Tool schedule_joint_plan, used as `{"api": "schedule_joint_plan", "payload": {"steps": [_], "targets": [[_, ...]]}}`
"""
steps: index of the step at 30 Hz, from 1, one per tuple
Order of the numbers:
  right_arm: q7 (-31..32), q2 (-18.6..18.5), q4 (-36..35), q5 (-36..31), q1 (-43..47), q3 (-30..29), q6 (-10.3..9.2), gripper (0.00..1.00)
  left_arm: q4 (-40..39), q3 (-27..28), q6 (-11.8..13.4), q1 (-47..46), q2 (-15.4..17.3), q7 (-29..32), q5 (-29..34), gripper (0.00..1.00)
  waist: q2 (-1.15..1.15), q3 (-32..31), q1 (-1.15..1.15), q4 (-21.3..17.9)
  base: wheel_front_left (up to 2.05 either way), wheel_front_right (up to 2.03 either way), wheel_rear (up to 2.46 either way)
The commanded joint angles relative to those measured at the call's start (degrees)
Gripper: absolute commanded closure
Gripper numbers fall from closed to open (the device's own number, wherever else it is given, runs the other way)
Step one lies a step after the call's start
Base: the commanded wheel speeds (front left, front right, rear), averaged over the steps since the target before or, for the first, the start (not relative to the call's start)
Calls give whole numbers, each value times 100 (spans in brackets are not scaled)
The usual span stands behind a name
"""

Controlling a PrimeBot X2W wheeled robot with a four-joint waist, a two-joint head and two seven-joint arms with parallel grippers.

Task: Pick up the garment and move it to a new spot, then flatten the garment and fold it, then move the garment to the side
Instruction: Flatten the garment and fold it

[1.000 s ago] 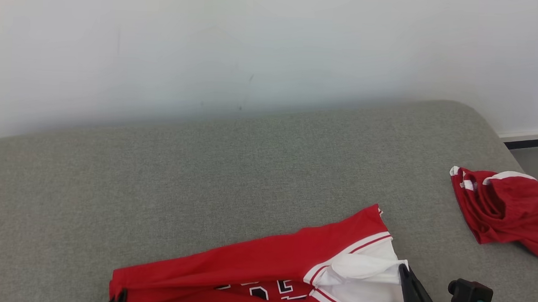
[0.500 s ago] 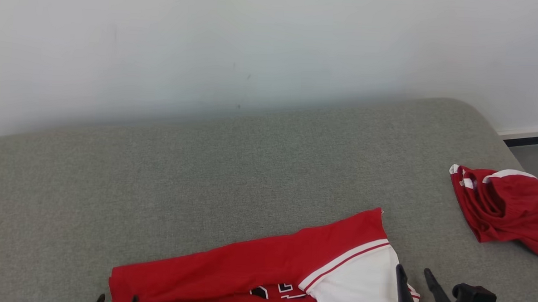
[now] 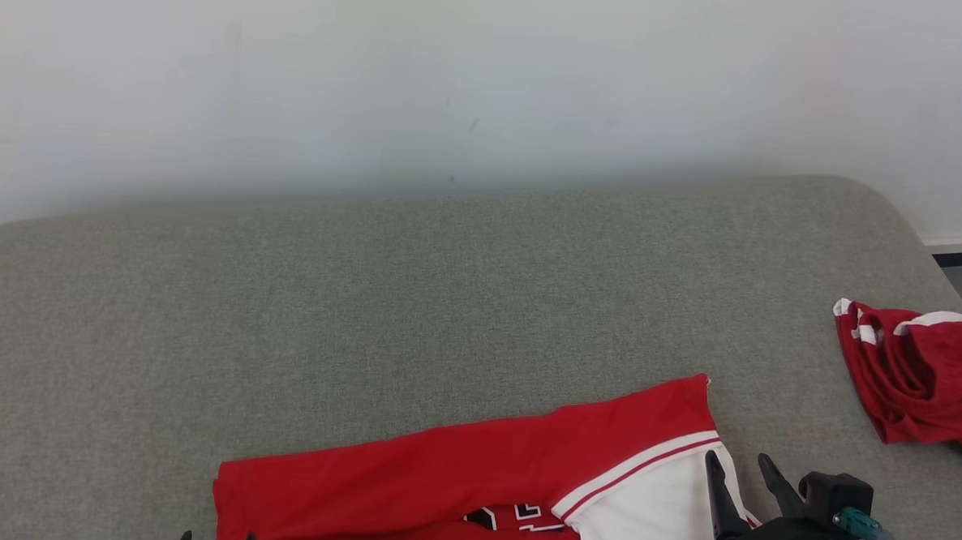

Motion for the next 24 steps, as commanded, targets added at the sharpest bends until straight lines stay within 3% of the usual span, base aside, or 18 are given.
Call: {"api": "schedule_joint_plan", "payload": {"steps": [1, 7, 19, 20, 21, 22, 24], "targets": [[60, -62, 65, -57, -100, -10, -19, 0, 1, 27, -18, 37, -42, -17, 45, 0, 0, 53, 0, 60, 0, 0, 0], [481, -185, 477, -213, -310, -1, -19, 0, 91, 20, -110, -42, -170, -17, 102, 0, 0, 172, 0, 206, 0, 0, 0], [1185, -194, 1136, 207, -689, 352, -18, 0, 158, 101, -210, -190, -276, -17, 198, 0, 0, 350, 0, 384, 0, 0, 0], [1231, -160, 1171, 289, -706, 414, -18, 17, 163, 108, -208, -197, -280, -17, 206, 0, 0, 352, 0, 392, 0, 0, 0], [1248, -155, 1192, 339, -722, 486, -14, 73, 172, 120, -215, -203, -283, -17, 205, 0, 0, 352, 0, 400, 0, 0, 0], [1260, -137, 1205, 450, -731, 515, -5, 100, 180, 132, -221, -208, -283, -17, 188, 0, 0, 352, 0, 407, 0, 0, 0], [1263, -185, 1270, 556, -743, 554, -5, 100, 191, 148, -244, -216, -291, -17, 198, 0, 0, 352, 0, 420, 0, 0, 0]]}}
